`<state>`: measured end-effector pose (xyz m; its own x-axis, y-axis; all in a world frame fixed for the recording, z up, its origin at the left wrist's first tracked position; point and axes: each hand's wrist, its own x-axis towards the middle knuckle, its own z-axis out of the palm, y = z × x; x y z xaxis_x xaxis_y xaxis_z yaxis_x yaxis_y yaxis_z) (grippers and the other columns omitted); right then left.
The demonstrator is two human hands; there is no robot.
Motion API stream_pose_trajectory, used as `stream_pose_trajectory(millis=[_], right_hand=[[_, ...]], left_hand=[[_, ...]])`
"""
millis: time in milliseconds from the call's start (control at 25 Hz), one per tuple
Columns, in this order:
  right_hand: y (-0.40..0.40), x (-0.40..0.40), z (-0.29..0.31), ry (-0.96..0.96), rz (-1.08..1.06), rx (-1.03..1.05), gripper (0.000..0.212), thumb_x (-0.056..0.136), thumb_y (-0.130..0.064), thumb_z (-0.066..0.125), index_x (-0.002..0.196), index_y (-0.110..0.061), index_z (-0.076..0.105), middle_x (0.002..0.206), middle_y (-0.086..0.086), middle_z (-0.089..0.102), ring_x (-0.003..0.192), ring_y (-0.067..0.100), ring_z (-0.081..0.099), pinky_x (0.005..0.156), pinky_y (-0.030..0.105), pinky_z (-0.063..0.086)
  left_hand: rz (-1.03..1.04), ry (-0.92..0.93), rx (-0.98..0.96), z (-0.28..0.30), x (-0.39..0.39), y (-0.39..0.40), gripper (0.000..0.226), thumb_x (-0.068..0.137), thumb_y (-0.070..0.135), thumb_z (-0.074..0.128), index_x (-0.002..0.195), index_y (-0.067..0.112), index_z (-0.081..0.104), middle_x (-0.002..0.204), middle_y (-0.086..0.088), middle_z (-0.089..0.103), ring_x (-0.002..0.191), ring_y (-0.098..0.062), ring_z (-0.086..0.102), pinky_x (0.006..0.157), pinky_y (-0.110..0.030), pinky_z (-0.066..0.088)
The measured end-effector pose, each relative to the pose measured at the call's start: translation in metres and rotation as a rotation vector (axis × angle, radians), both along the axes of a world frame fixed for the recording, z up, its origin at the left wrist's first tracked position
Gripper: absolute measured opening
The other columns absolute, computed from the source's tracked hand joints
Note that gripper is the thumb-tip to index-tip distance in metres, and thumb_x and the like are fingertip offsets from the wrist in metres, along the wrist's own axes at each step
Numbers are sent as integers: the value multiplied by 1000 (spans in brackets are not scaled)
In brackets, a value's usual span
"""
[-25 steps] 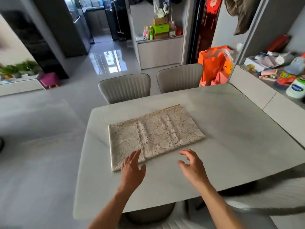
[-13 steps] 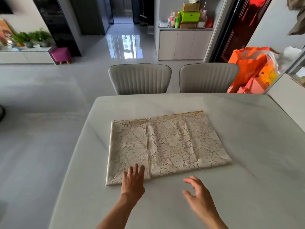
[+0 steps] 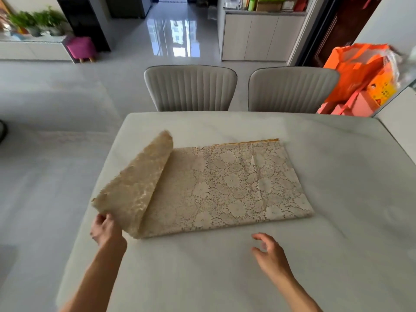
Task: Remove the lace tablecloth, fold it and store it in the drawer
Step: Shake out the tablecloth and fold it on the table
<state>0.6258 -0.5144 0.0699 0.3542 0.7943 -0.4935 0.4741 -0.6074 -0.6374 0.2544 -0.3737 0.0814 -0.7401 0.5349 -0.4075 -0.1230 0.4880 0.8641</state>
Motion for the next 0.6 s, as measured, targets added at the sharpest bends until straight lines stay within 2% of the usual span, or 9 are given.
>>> stream_pose_trajectory(millis=[80, 120, 160, 240, 280, 360, 440, 520, 600], right_hand=[[10, 20, -5, 58, -172, -69, 39, 84, -11, 66, 122, -17, 62, 122, 6, 64, 112, 22, 60, 85, 26, 42], [13, 30, -9, 123, -325, -94, 43, 83, -12, 68, 125, -14, 60, 120, 11, 65, 103, 24, 61, 81, 28, 44], [16, 45, -13, 201, -507, -114, 44, 83, -11, 69, 126, -10, 58, 114, 16, 67, 91, 26, 61, 73, 31, 46], [25, 76, -20, 350, -825, -94, 35, 82, -10, 70, 115, -7, 60, 89, 17, 66, 68, 24, 57, 55, 28, 44], [32, 93, -24, 431, -935, -66, 28, 81, -10, 70, 107, -8, 60, 78, 13, 62, 60, 21, 54, 51, 25, 43], [51, 122, -30, 568, -1072, 11, 26, 79, -9, 74, 99, -12, 58, 75, 8, 58, 59, 18, 53, 51, 27, 44], [71, 148, -31, 661, -1123, 74, 25, 77, -10, 77, 87, -17, 55, 76, 7, 58, 61, 17, 53, 53, 29, 44], [89, 171, -35, 661, -1067, 64, 21, 79, -13, 77, 81, -16, 57, 73, 6, 56, 59, 17, 51, 55, 32, 43], [99, 188, -41, 477, -952, 68, 15, 81, -15, 75, 86, -5, 64, 79, 10, 59, 67, 23, 54, 63, 39, 49]], left_hand=[[32, 148, -200, -2, -1, -14, 52, 84, 21, 64, 133, 12, 49, 125, -14, 57, 115, -29, 53, 95, -32, 44], [-94, 255, -201, -4, 12, -26, 65, 82, 18, 66, 141, 12, 39, 141, -17, 47, 129, -33, 45, 108, -38, 37], [-290, 352, -161, -7, 38, -38, 69, 81, 14, 69, 143, 12, 39, 147, -18, 42, 134, -34, 40, 112, -42, 33], [-765, 482, -55, -19, 108, -58, 64, 79, 8, 74, 137, 11, 49, 147, -19, 44, 135, -36, 40, 111, -45, 32], [-983, 502, -56, -26, 146, -65, 65, 78, 10, 75, 138, 12, 50, 149, -19, 40, 138, -35, 36, 112, -45, 30], [-1270, 568, -130, -39, 209, -68, 70, 83, 24, 71, 145, 20, 41, 158, -13, 24, 146, -31, 20, 117, -44, 23], [-1391, 693, -215, -51, 249, -65, 69, 86, 36, 62, 149, 29, 32, 162, -7, 11, 149, -30, 6, 120, -43, 16], [-1392, 753, -292, -61, 272, -66, 70, 87, 42, 58, 150, 35, 27, 163, -5, 2, 149, -35, -2, 119, -46, 15], [-1392, 743, -311, -62, 282, -71, 73, 87, 45, 59, 150, 39, 23, 163, -1, -6, 148, -37, -6, 117, -47, 19]])
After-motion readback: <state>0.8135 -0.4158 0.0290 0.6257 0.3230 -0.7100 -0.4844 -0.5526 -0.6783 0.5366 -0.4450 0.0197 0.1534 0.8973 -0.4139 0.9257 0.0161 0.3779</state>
